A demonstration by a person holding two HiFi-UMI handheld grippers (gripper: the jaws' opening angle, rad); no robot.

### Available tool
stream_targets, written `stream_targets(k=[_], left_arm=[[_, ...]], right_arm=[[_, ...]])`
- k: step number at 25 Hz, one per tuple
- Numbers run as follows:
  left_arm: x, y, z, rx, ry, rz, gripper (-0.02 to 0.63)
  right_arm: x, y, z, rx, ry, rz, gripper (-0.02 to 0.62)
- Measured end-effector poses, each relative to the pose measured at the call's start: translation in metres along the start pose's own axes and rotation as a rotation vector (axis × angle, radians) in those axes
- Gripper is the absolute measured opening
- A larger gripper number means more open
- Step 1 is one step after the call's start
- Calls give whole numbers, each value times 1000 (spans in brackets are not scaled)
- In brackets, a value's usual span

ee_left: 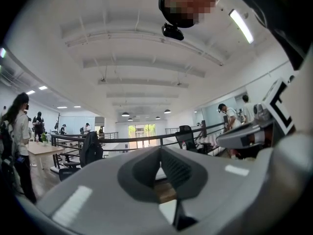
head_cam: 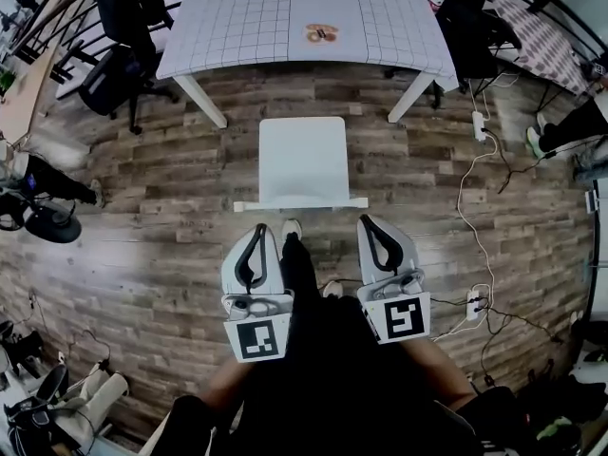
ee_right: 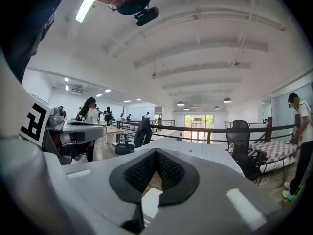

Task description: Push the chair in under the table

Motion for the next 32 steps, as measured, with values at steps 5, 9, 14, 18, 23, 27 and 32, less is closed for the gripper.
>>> stream_targets(k=[5, 9, 14, 18, 23, 27, 32], left_arm=[[-55, 13, 49, 17, 5, -4, 9], [-85, 14, 76, 37, 13, 6, 9], [-82, -7, 94, 56, -3, 21, 9], [-91, -15, 115, 81, -17, 36, 9], [-126, -25, 127, 90, -70, 58, 9], [-137, -26, 130, 29, -152, 57, 9], [-140, -22, 142, -6, -160, 32, 9]], right_arm=[[-60, 32, -1, 9, -2, 4, -2], [-94, 43, -1, 20, 12, 20, -3], [-112, 35, 14, 7, -5, 24, -3], [-134, 40, 20, -9, -34, 33, -2], [-171, 36, 2, -3, -75, 74, -2], [-189, 30, 2, -24, -82, 109, -2], [-202, 32, 12, -2, -57, 137, -2]])
Point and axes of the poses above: the fingertips, and each gripper's own axes: x backward along the fingers, z to its left, y out of its top, the point moved 6 cm from there along x, backward along the fingers, and after that the axes turned 1 degree about -y, right-handed, at the moved point
